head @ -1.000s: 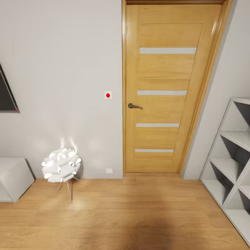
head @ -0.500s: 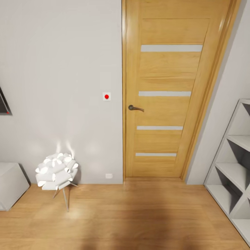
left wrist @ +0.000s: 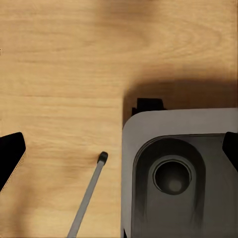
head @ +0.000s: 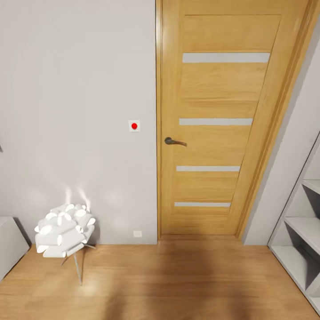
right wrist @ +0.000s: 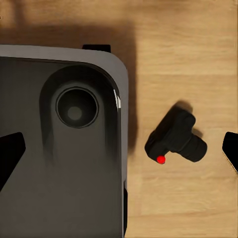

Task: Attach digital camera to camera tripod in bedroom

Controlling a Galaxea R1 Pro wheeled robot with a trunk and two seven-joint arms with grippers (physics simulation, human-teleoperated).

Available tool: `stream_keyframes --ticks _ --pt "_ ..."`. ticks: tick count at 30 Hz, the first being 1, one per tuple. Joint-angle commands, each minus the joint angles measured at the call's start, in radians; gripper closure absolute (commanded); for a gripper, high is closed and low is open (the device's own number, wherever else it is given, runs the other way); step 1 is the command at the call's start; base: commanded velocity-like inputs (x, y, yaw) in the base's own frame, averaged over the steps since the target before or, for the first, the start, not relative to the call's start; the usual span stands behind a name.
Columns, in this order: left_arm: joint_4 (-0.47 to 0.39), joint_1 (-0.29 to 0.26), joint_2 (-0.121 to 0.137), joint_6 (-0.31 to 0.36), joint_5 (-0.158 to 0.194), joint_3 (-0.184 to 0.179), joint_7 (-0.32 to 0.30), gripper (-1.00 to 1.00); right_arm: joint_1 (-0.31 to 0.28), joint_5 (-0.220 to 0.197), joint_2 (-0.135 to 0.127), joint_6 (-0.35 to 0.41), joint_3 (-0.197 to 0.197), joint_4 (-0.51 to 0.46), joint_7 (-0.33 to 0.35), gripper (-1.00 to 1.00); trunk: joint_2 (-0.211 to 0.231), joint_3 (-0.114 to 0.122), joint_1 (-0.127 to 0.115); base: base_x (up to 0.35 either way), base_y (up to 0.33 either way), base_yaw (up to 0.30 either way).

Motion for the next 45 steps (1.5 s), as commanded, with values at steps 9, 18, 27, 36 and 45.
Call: stream_keyframes --ticks 9,18,27,36,45 --pt "-0.001 0.000 0.000 0.000 0.000 0.001 0.000 -1.00 0.000 0.000 0.000 -0.003 0.000 0.000 0.000 -1.00 0.000 -0.001 0.001 0.312 0.000 0.000" --pt "-0.001 0.000 0.000 0.000 0.000 0.001 0.000 -1.00 0.000 0.000 0.000 -0.003 0.000 0.000 0.000 -1.00 0.000 -0.001 0.001 0.305 0.000 0.000" --pt "-0.001 0.000 0.000 0.000 0.000 0.001 0.000 -1.00 0.000 0.000 0.000 -0.003 0.000 0.000 0.000 -1.00 0.000 -0.001 0.001 0.295 0.000 0.000" --pt "-0.001 0.000 0.000 0.000 0.000 0.001 0.000 -1.00 0.000 0.000 0.000 -0.003 0.000 0.000 0.000 -1.00 0.000 -0.001 0.001 0.256 0.000 0.000" --pt "-0.001 0.000 0.000 0.000 0.000 0.001 0.000 -1.00 0.000 0.000 0.000 -0.003 0.000 0.000 0.000 -1.00 0.000 -0.001 0.001 0.206 0.000 0.000"
